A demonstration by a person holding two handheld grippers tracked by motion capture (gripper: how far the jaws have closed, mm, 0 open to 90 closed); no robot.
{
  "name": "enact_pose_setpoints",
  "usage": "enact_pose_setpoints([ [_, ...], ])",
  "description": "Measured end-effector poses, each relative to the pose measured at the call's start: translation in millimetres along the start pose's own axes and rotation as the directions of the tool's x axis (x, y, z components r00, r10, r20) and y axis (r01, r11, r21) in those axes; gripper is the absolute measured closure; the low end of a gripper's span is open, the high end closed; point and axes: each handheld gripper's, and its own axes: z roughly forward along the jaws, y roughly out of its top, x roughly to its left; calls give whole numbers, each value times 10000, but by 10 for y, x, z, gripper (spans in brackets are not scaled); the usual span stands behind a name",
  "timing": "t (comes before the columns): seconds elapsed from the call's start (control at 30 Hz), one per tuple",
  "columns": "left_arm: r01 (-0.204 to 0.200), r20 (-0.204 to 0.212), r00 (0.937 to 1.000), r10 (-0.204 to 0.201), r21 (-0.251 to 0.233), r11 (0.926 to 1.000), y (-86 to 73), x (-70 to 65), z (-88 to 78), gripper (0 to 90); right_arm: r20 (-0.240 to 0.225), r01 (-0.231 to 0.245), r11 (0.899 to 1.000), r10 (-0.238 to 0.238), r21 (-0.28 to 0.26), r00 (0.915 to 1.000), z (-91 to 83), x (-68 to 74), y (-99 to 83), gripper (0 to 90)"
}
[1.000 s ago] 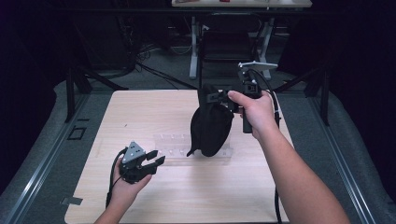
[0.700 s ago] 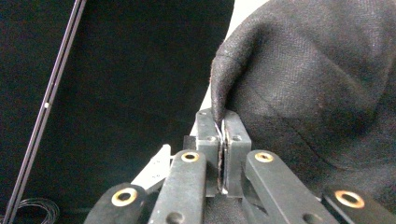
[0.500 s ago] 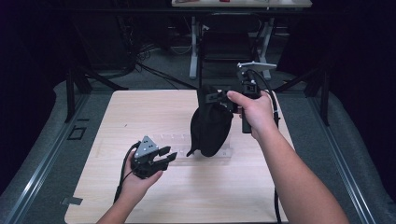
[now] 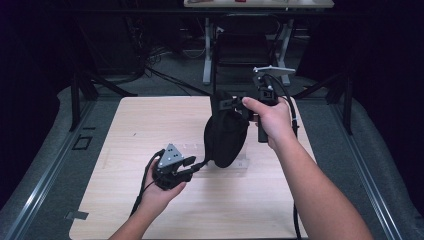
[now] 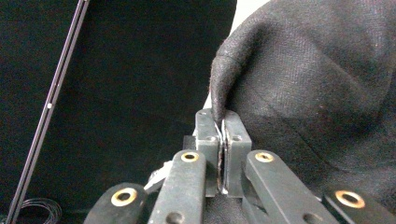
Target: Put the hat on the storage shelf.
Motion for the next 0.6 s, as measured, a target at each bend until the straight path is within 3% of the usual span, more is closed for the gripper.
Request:
enact_pose_setpoints([
  [0.23,10,86,10000,-10,-86,10000,52,-38,27,704,-18,-39,10000,39,-86,10000,0,-9,0,881],
  [0.43,-295,295,9991,297,-56,9995,68,-102,36,701,-31,-34,9999,33,-97,10000,9,-3,0,880],
  [0.6,-505,-164,9986,509,245,9984,68,-131,128,751,-52,14,10000,-14,-81,10000,28,13,-8,880],
])
